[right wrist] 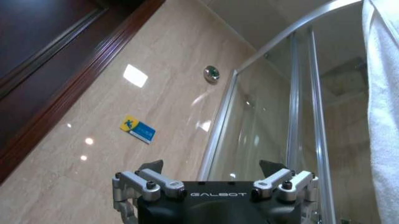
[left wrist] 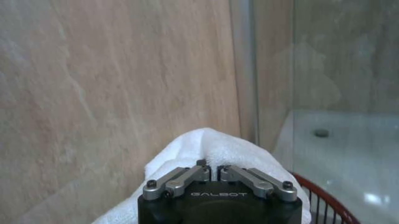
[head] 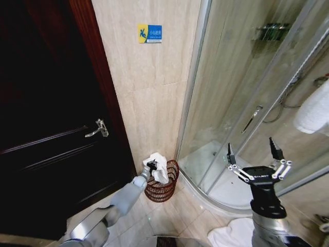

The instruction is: Discard the used towel into the hamper.

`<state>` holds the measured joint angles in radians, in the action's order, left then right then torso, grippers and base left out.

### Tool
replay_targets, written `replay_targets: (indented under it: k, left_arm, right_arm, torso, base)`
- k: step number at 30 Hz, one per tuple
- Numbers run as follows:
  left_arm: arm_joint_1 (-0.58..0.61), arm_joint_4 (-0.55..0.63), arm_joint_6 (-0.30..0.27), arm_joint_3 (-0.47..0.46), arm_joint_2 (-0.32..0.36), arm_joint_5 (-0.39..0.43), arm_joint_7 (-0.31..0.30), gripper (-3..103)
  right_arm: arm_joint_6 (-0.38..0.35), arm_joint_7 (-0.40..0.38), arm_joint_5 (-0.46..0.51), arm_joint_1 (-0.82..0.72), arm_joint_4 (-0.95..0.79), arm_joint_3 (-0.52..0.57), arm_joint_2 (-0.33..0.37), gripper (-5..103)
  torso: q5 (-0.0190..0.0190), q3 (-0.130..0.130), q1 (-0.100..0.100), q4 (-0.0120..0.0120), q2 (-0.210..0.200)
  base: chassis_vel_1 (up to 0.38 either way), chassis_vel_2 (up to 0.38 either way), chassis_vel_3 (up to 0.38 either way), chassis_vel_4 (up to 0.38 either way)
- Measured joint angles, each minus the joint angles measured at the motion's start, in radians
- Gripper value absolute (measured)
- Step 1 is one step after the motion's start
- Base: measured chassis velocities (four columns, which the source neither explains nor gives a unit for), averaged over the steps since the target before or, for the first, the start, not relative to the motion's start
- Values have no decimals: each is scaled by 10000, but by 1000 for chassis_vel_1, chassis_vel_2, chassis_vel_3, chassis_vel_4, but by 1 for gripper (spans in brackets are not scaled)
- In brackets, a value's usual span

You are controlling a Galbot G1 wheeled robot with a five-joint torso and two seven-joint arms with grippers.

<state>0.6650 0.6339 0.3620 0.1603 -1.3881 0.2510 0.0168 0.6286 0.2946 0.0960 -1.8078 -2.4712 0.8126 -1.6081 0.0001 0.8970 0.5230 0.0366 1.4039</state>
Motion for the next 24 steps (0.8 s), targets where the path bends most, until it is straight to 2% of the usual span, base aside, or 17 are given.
replay_targets:
  k: [2, 5, 14, 24]
  left_arm:
    - [26, -126, 37, -51, -34, -222, 27, 4]
    - [169, -507, 43, -223, -47, -1032, 126, 4]
    - [292, -1250, 177, -578, -121, -1762, 204, 4]
    - [598, -2002, 567, -757, -171, -3068, 388, 4]
  right_arm:
    - [1, 7, 0, 0, 3, -6, 0, 100]
    - [6, 31, -12, -1, 14, -38, 0, 100]
    - [37, 62, -33, 7, 130, -55, 0, 100]
    - [68, 63, -111, 48, 232, -126, 0, 100]
  torso:
    - [0, 0, -1, 0, 0]
    - [-2, 0, -2, 0, 0]
    - [-1, 0, -2, 1, 0]
    - [-1, -1, -3, 1, 0]
  base:
    - [0, 0, 0, 0]
    - [0, 0, 0, 0]
    - [0, 0, 0, 0]
    - [0, 0, 0, 0]
